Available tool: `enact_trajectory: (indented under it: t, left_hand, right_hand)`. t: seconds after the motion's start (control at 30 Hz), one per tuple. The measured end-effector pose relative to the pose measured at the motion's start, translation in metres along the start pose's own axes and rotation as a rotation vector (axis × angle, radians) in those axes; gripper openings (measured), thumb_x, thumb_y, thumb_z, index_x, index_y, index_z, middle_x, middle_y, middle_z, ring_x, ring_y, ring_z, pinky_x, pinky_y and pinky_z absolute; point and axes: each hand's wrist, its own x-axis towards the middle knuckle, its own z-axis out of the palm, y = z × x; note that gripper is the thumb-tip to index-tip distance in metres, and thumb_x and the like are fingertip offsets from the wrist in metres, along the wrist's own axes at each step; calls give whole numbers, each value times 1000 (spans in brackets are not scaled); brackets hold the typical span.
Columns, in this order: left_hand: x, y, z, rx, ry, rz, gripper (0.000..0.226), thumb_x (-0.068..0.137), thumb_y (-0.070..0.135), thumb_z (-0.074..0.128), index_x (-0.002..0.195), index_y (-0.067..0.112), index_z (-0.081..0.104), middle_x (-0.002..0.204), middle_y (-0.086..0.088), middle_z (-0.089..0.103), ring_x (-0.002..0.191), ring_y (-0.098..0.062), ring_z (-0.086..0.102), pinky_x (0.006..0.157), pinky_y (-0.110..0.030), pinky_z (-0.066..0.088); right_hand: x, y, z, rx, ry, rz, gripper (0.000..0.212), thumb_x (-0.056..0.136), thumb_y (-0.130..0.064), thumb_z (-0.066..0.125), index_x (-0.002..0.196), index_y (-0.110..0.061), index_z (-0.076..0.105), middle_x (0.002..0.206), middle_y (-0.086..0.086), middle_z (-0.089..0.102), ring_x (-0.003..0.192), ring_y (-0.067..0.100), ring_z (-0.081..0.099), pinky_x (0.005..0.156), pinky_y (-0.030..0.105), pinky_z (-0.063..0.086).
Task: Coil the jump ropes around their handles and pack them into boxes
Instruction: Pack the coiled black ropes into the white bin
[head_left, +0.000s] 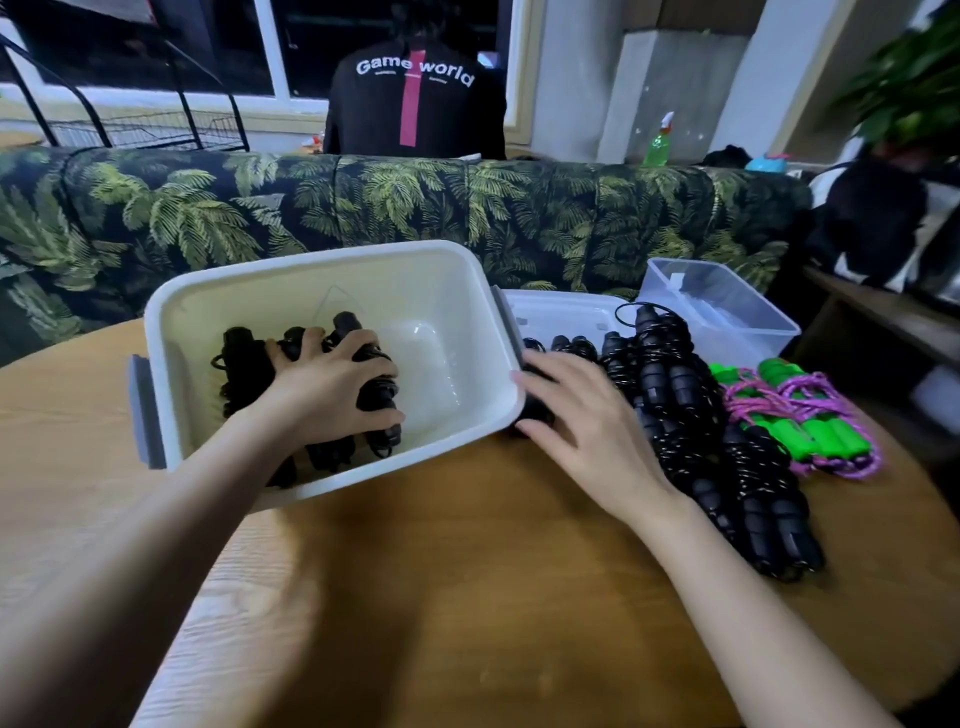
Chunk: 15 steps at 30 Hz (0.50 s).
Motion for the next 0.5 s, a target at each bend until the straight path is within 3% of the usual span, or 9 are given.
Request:
enact_trajectory:
  t: [0.1, 0.2, 0.3, 0.4, 0.5]
  left_hand:
    - [2, 0, -1, 3, -15, -8, 62, 80, 78, 50, 136, 50, 44, 154, 14, 15, 137, -41, 17, 103, -76, 21]
    - [2, 2, -2, -5, 0, -13, 60, 80, 76, 53, 134, 50, 46, 153, 13, 18, 135, -41, 20, 103, -77, 20]
    - [-1, 4, -1, -7, 14, -18, 59, 81, 75, 54, 133, 50, 47, 153, 13, 19, 135, -41, 20, 103, -78, 18]
    - [-3, 6, -1, -15, 27, -15, 59, 81, 74, 55, 134, 49, 47, 154, 13, 18, 136, -40, 18, 104, -78, 16]
    - [-4, 6, -1, -27, 38, -8, 59, 82, 73, 56, 135, 49, 48, 155, 13, 18, 136, -39, 17, 105, -78, 14]
  right_hand:
    - [-29, 10, -22, -330, 33, 460, 54, 93, -47, 57, 140, -20, 52, 143, 6, 49, 127, 29, 43, 96, 46, 47]
    - [-46, 17, -31, -580, -288, 901, 76, 92, -66, 46, 151, -22, 29, 148, 17, 37, 126, 38, 39, 96, 48, 42]
    - [-56, 20, -28, -642, -455, 945, 87, 89, -71, 48, 154, -22, 18, 143, 17, 42, 128, 36, 41, 99, 45, 38]
    - [-57, 17, -29, -594, -450, 908, 91, 85, -65, 62, 154, -28, 18, 146, 9, 42, 130, 32, 40, 100, 45, 38]
    - [-56, 12, -29, -563, -458, 860, 87, 84, -64, 64, 152, -30, 22, 148, 0, 43, 132, 28, 41, 102, 46, 37]
